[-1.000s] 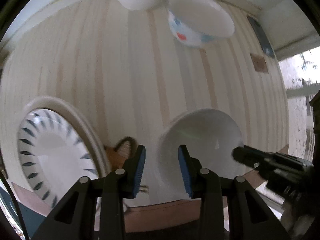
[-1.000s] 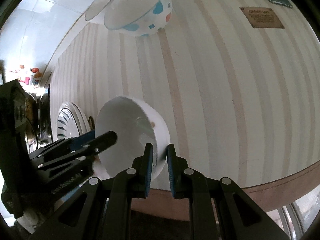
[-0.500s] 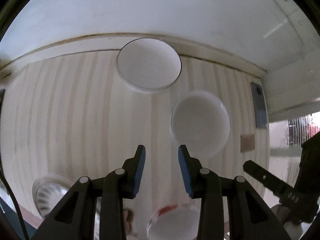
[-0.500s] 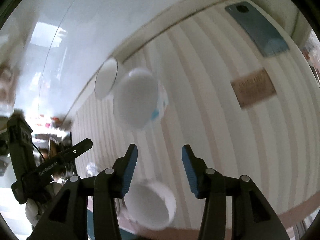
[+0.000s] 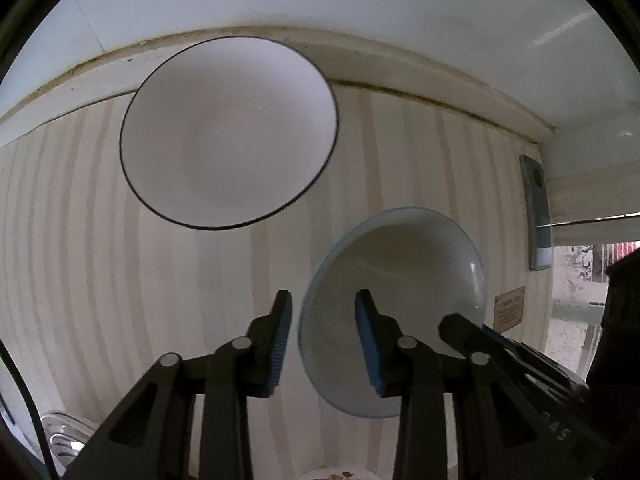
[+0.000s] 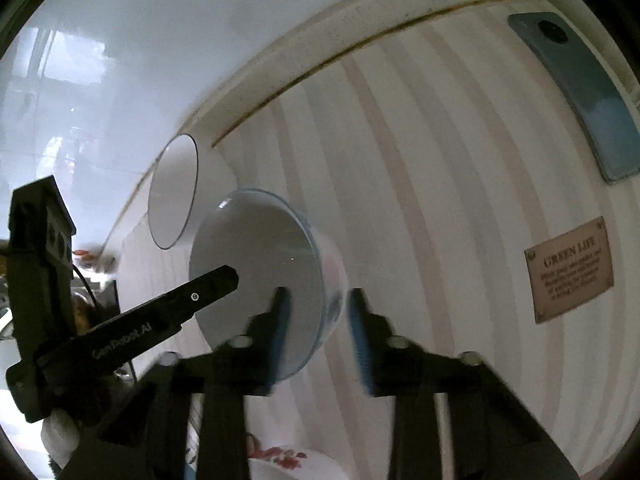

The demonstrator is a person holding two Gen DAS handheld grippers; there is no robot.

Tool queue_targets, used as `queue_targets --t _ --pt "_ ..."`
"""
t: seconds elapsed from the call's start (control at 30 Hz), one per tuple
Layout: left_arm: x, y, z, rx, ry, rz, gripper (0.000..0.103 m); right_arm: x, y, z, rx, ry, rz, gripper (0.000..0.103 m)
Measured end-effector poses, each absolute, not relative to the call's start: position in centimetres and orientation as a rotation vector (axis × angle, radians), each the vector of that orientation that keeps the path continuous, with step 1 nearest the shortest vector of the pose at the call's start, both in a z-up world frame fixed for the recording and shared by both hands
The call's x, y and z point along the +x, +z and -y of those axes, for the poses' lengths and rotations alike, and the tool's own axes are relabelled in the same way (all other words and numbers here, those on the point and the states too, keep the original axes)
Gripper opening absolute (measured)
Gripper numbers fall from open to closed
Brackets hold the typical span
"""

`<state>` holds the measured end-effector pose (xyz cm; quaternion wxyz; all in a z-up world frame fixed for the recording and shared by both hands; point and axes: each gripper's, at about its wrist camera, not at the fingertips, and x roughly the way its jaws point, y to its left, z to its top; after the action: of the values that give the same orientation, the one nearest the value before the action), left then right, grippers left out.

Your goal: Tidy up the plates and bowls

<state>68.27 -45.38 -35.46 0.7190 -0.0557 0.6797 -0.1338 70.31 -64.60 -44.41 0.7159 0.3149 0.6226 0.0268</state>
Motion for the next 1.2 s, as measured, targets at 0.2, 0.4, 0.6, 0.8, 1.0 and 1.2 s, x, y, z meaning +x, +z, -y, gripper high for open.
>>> queue_targets --t 0.2,0.4,0.6,0.8,1.0,1.2 --pt "67.6 -35.5 45.9 -0.078 -0.285 -1.485 0.026 70.4 -44.3 63.9 0.632 0.043 -1.366 0.018" --pt "66.8 -34.6 45.6 -0.075 -0.281 -1.463 0.026 70.1 -43.6 63.1 0.599 0.055 -1.357 0.018" --pt "64.8 -32.5 45.1 -0.057 -0.292 -1.42 0.026 68.6 -41.9 63.0 0.585 0.077 -1.342 0.018" --pt "61.6 -29.9 44.2 -0.066 -0.331 -1.397 0.026 65.5 -38.8 62.9 0.591 0.1 -1.311 0.018" --pt "57.5 -27.6 43.0 -0.054 -0.355 -1.384 0.026 61.2 -35.0 62.0 0.583 0.132 -1.283 0.018" --pt "54.0 -27.7 41.8 -0.056 -0.361 -1.411 0.026 56.8 -33.4 60.1 0.561 0.153 -1.297 0.018"
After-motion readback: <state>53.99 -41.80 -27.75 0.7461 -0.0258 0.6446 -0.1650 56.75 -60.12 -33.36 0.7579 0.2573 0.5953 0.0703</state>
